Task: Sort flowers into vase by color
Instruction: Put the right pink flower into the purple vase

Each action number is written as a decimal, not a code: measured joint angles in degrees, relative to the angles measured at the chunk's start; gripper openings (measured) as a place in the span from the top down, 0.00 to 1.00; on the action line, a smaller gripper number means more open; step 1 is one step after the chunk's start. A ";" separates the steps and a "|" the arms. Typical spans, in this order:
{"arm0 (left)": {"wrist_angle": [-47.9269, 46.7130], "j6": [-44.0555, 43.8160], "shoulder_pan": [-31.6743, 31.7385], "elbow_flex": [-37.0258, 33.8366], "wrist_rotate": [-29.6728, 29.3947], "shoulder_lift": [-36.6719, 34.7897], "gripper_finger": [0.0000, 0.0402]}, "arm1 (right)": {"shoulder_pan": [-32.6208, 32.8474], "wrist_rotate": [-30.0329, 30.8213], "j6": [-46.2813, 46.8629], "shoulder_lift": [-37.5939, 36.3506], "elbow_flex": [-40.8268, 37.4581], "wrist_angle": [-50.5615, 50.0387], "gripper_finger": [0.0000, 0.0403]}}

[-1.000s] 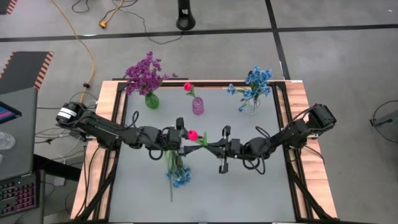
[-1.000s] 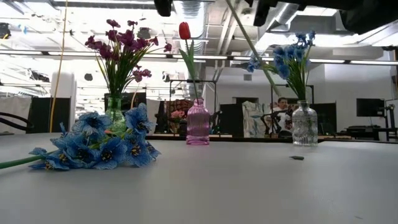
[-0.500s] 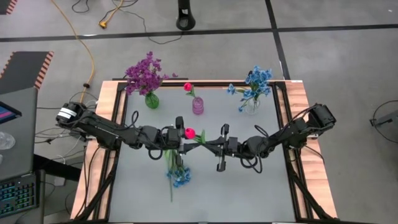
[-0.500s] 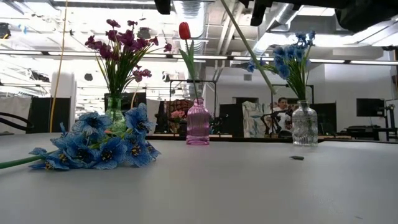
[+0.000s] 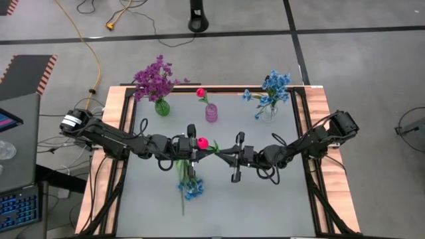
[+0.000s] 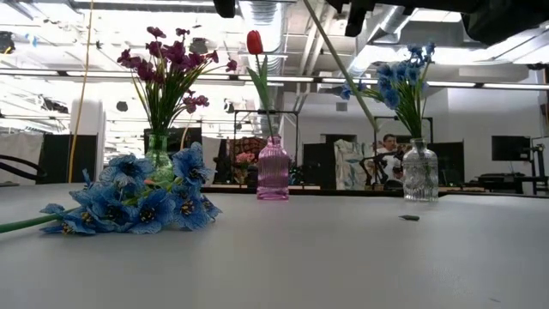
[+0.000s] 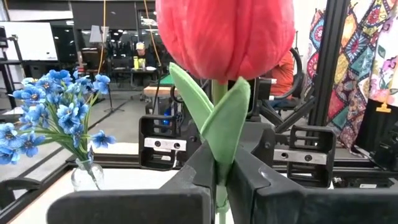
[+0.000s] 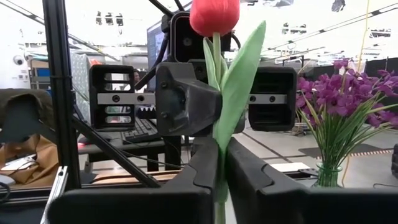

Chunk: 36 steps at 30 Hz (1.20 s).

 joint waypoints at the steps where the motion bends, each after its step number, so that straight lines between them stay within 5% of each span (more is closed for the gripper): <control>1: -0.03 0.02 0.00 0.00 0.00 0.00 0.99 | 0.00 0.00 0.00 0.00 0.00 0.02 0.83; 6: -0.20 1.08 0.00 0.00 -0.40 0.00 0.99 | 0.00 0.42 0.02 0.00 0.00 0.04 0.65; 14: -2.22 5.08 0.92 0.01 -2.28 -2.37 1.00 | 0.81 9.18 -0.08 -0.13 0.00 -1.77 0.43; 24: -21.90 8.40 6.65 6.71 -2.40 -8.39 1.00 | 1.06 9.18 -0.04 -0.15 0.00 -9.58 0.41; 36: -25.81 12.42 16.24 9.94 -2.34 -10.14 1.00 | 2.38 9.14 0.35 -0.20 0.00 -13.90 0.41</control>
